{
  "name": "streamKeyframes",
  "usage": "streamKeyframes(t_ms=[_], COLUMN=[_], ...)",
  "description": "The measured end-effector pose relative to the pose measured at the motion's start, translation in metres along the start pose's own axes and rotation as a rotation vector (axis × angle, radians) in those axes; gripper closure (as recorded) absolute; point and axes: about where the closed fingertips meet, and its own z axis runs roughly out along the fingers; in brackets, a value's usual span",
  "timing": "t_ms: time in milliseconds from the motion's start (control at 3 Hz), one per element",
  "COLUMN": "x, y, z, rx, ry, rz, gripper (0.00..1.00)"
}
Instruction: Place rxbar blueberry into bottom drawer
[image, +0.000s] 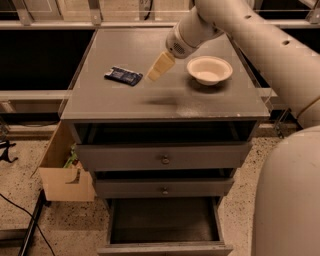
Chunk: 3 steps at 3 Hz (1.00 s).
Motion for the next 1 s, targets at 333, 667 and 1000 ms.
streamKeyframes(t_ms=[333, 667, 1000], x=[-0.011, -0.028, -0.028], y=[0.012, 0.034, 0.034], z=[0.022, 0.039, 0.04], rx=[-0.045, -0.107, -0.109], ry=[-0.019, -0.051, -0.052], rz=[-0.003, -0.021, -0.021], gripper=[0.0, 0.0, 0.0])
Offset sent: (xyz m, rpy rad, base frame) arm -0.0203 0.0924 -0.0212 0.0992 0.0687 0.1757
